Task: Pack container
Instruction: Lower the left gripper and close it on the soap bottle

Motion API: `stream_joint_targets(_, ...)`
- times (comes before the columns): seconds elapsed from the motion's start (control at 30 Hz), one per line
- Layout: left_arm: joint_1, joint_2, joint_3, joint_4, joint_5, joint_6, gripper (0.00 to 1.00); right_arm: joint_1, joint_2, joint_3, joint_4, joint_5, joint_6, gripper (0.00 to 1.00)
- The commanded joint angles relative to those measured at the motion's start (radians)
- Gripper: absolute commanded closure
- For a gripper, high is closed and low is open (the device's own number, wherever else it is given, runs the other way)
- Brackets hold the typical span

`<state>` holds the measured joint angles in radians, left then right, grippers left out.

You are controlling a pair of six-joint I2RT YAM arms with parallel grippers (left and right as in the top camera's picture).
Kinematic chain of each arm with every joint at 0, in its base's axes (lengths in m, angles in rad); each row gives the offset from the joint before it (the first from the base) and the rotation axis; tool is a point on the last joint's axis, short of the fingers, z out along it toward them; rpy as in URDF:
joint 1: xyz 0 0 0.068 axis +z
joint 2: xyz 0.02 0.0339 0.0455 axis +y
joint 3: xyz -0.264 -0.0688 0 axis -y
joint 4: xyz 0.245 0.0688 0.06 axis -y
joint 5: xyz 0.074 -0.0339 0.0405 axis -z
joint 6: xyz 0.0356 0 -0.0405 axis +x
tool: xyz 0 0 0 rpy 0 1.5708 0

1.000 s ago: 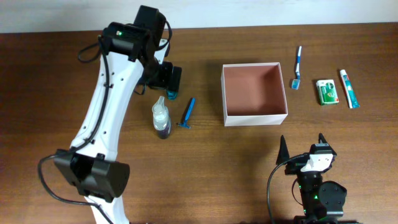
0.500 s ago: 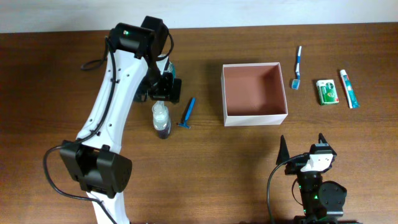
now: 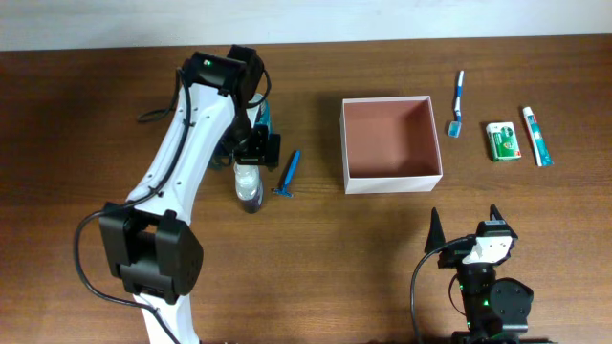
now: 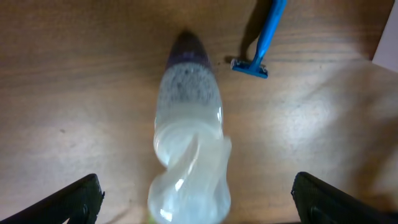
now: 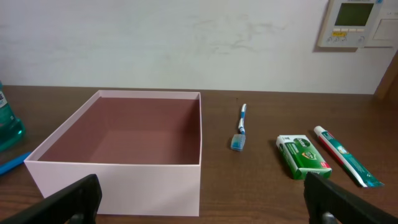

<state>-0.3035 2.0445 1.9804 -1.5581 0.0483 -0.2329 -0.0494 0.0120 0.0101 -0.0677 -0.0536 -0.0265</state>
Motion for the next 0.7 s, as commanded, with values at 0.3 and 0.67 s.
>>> stream_joint_targets(0.3, 0.003, 0.005, -0.065, 0.066, -0.076, -0.016, 0.0, 0.01, -0.008, -0.005, -0.005, 0.001, 0.004, 0.01)
stream_joint_targets(0.67, 0.003, 0.005, -0.065, 0.048, -0.018, 0.129, 0.01, 0.01, -0.008, -0.005, -0.005, 0.001, 0.004, 0.01)
